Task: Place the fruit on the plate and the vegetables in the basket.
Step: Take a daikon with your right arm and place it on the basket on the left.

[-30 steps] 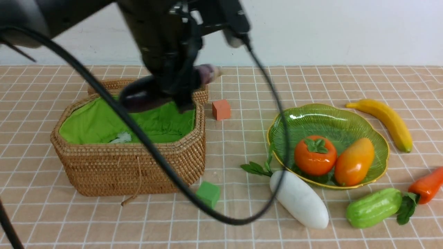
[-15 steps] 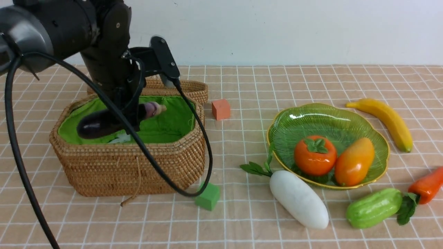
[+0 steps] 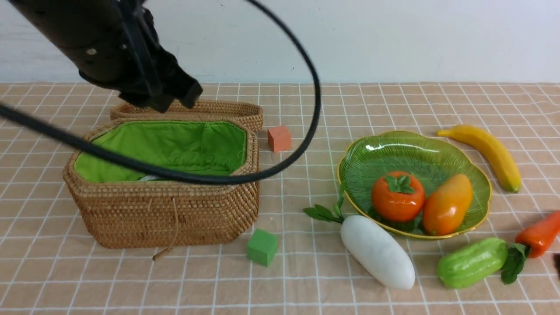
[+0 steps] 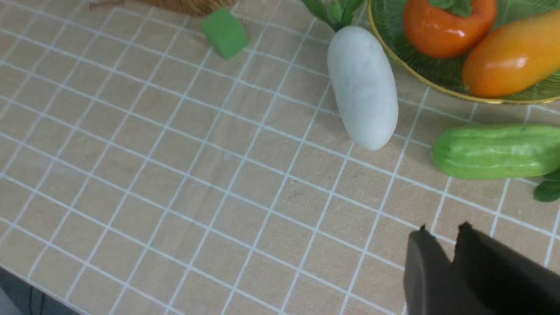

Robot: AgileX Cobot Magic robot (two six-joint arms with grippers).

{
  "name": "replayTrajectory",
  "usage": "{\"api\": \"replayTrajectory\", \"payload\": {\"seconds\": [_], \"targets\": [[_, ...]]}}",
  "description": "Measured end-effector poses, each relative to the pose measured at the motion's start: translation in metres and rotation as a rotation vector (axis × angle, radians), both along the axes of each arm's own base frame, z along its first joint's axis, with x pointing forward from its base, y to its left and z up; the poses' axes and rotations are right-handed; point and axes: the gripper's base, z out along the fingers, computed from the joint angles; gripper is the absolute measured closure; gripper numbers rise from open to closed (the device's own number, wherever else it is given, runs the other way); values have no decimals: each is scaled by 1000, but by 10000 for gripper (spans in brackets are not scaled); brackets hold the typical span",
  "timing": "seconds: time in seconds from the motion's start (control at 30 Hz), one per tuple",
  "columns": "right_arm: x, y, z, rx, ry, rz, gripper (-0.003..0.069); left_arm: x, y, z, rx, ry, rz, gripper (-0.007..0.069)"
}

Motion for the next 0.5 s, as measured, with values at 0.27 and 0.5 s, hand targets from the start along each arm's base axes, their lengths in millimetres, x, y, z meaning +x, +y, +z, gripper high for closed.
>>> {"api": "replayTrajectory", "payload": {"seconds": [0.27, 0.5], "targets": [[77, 48, -32, -136, 207, 77, 534, -96, 19, -8, -212, -33, -116, 638], [138, 83, -102, -220, 345, 63, 364, -157, 52, -77, -450, -130, -184, 638]]}}
